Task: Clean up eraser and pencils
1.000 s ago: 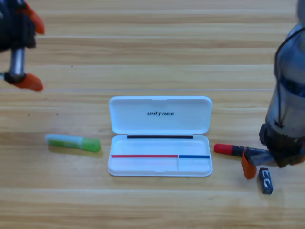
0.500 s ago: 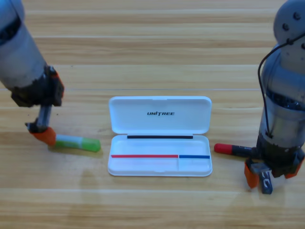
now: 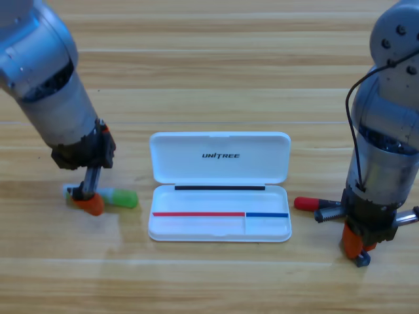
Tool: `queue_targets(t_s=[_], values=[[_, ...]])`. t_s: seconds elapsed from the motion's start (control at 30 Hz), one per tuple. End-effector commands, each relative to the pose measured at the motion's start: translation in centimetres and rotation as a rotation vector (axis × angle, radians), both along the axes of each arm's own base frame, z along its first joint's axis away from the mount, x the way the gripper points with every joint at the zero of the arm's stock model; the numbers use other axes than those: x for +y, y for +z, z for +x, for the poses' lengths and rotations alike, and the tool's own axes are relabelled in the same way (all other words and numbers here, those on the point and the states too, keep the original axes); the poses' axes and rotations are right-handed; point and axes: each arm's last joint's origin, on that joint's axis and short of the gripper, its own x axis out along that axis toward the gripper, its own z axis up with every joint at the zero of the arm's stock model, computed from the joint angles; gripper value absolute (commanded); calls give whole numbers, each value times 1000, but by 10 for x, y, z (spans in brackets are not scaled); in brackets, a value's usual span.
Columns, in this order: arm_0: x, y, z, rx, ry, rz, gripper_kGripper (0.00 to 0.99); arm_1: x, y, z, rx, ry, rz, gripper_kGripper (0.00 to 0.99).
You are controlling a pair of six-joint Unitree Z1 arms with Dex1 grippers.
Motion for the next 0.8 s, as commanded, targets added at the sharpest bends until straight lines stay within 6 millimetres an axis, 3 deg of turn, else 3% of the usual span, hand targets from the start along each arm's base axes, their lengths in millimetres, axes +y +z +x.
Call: queue_targets(t_s=[0.03, 0.13, 0.23, 0.37, 0.5, 0.57, 0.67, 0.8], values=[[10, -33, 12, 50, 29, 20, 989, -14, -36, 9, 91, -29, -47, 37], [12, -39, 14, 56, 39, 24, 990, -15, -26, 5, 102, 11, -9, 0], [15, -45, 16, 55, 40, 24, 974, -18, 6, 0, 81, 154, 29, 0], [17, -54, 15, 66, 39, 32, 946, -11, 61, -11, 32, 551, 68, 0], [19, -60, 15, 74, 33, 41, 900, 5, 91, -13, 8, 905, 75, 0], [19, -61, 15, 76, 32, 43, 885, 19, 94, -11, 37, 1024, 84, 0], [19, -62, 15, 76, 24, 50, 825, 41, 83, -9, 105, 1194, 96, 0], [21, -61, 14, 77, -1, 62, 657, 62, 60, 1, 142, 1312, 90, 0]])
